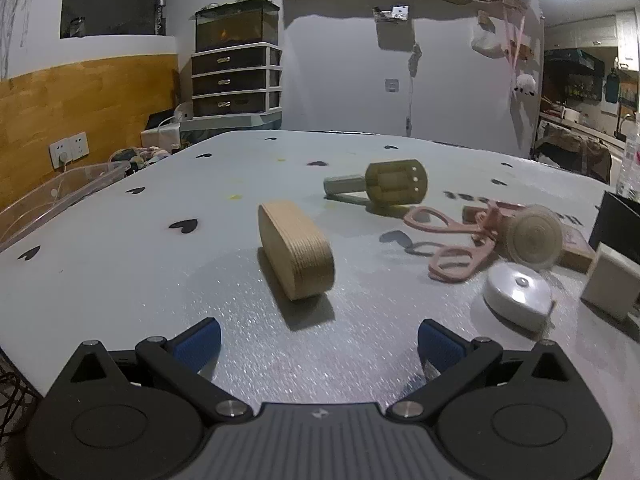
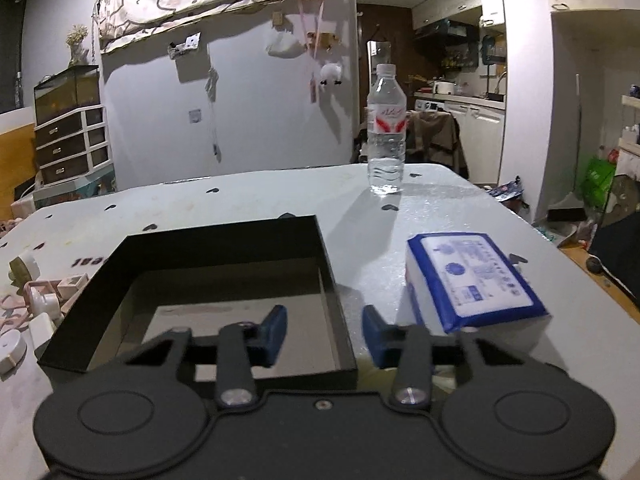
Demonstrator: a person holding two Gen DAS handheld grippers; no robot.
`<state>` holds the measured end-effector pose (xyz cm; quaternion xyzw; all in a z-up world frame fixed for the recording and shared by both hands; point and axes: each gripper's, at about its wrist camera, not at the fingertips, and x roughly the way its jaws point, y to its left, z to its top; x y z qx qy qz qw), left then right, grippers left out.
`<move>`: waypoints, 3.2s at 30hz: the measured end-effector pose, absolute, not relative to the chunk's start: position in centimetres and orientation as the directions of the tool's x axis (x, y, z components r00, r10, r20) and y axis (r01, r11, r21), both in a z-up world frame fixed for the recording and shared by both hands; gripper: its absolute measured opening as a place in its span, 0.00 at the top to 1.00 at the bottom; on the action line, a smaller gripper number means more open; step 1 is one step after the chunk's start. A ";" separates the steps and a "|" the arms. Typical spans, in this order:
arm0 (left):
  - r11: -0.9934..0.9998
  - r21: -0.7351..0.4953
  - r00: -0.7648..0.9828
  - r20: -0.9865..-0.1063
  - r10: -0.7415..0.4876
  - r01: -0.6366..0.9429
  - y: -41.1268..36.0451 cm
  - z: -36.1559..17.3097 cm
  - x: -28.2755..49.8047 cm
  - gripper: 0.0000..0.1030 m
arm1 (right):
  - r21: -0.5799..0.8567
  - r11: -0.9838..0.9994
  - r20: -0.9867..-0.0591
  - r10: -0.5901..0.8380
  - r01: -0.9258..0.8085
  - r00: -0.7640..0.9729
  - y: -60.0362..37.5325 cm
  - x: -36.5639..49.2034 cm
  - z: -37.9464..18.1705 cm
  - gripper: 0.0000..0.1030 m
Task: Organize rigid objects
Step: 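Move the left tool to the light wooden block and close on it, then carry the wooden block with the left tool into the black box and release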
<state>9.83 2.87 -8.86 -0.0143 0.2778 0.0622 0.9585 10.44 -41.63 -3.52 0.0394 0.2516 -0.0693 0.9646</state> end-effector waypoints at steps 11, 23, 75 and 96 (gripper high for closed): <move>0.978 -0.101 0.836 -0.539 0.102 -0.184 5.1 -7.5 13.8 0.33 | -0.050 0.981 -0.495 -0.186 0.185 0.849 -41.5 11.1 -4.4 0.90; 0.967 -0.124 0.830 -0.544 0.121 -0.222 5.7 -7.2 15.9 0.74 | -0.079 0.980 -0.506 -0.198 0.184 0.839 -41.4 11.6 -4.4 0.90; 0.700 -0.693 0.474 -0.565 -0.675 0.171 -30.8 -7.2 25.4 0.58 | 0.061 0.986 -0.491 -0.106 0.155 0.865 -42.7 10.8 -4.6 0.96; 0.688 -0.665 0.444 -0.544 -0.713 0.291 -27.1 -4.0 22.1 0.52 | 0.053 0.988 -0.502 -0.099 0.144 0.859 -42.7 10.9 -4.6 0.97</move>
